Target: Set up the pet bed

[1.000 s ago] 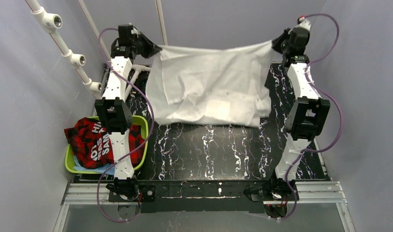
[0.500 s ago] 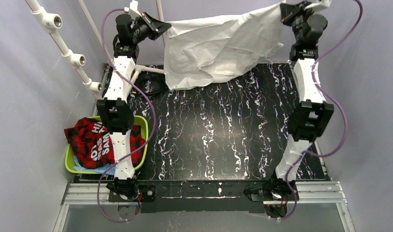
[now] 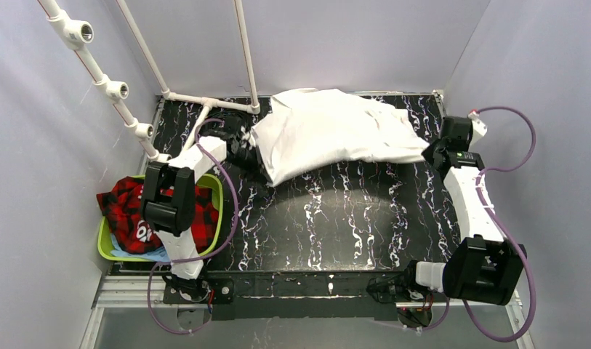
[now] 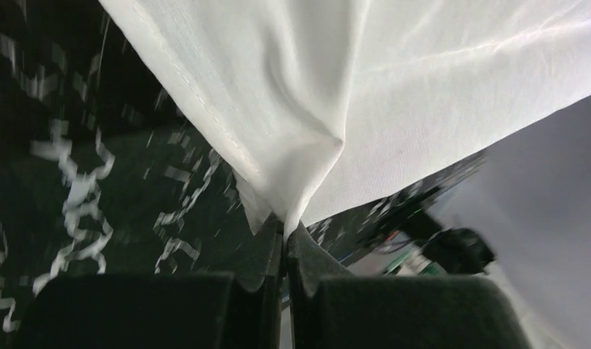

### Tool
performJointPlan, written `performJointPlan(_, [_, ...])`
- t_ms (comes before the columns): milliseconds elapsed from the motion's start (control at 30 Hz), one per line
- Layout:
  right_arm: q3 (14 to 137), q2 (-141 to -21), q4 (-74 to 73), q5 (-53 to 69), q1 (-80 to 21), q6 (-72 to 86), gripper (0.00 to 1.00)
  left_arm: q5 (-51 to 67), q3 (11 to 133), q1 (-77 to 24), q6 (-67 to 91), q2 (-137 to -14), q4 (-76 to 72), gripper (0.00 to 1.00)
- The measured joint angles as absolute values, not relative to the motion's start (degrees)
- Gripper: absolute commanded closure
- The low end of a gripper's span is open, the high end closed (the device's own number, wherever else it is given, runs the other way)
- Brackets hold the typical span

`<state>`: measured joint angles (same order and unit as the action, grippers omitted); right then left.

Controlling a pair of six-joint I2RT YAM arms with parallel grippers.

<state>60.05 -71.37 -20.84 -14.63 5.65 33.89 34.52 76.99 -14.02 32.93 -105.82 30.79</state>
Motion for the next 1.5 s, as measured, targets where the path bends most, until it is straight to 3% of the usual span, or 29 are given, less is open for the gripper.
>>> performJointPlan(100, [58.65,-72.07,-31.88,-21.39,5.8,36.03,0.99,30.02,70.54,-16.56,29.69,-102.5,36.77,1.0])
performJointPlan(133, [58.3,-72.42,-35.27,-23.0,5.89,36.77,0.92,28.73,68.75,-16.82,28.91,-101.32,38.59,1.0])
performJointPlan(200, [58.22,-72.75,-41.1,-25.58,5.93,38.3,0.72,26.3,65.52,-16.73,27.73,-98.76,41.5,0.89])
performJointPlan(233, [58.22,-72.64,-43.31,-26.76,5.93,39.05,0.56,25.58,64.25,-16.67,27.33,-97.6,42.39,0.76])
performJointPlan(267, [58.22,-72.36,-44.77,-27.68,5.89,39.68,0.38,24.67,62.5,-16.67,26.79,-95.83,43.24,0.54])
performJointPlan(300, [58.22,-71.99,-45.95,-28.73,5.89,40.34,0.23,23.99,61.19,-16.67,26.04,-94.13,44.4,0.38])
performJointPlan(367, [58.22,-70.67,-48.36,-30.68,5.96,41.1,0.06,23.07,59.61,-16.67,24.75,-91.37,46.35,0.22])
performJointPlan(400, [58.22,-69.76,-49.34,-31.4,5.98,41.34,0.02,22.72,59.33,-16.62,24.18,-90.08,47.31,0.18])
performJointPlan(533, [58.37,-65.21,-50.72,-31.44,6.0,40.84,0.02,22.2,59.68,-16.62,23.0,-85.84,48.45,0.05])
performJointPlan(767, [58.76,-63.05,-41.5,-19.46,6.04,34.94,0.02,18.57,71.07,-16.62,24.53,-89.56,46.65,0.04])
performJointPlan(967, [68.73,-87.11,-33.43,-6.26,6.02,27.88,0.02,13.21,83.9,-16.16,27.75,-105.12,42.06,0.02])
performJointPlan(1100, [75.0,-101.06,-31.05,-3.92,5.63,23.99,0.02,9.19,88.64,-15.62,29.82,-115.26,38.72,0.02])
performJointPlan(1267, [81.41,-110.3,-30.89,-1.76,5.5,20.64,0.08,7.97,91.72,-14.7,31.27,-120.22,36.51,0.15])
performJointPlan(1367, [84.23,-113.97,-30.24,-0.19,5.1,19.14,0.19,9.69,92.92,-14.22,31.88,-121.45,35.42,0.28])
performJointPlan(1500, [84.47,-116.29,-29.87,1.45,4.32,17.69,0.41,12.4,93.08,-14.15,33.32,-122.23,33.52,0.59])
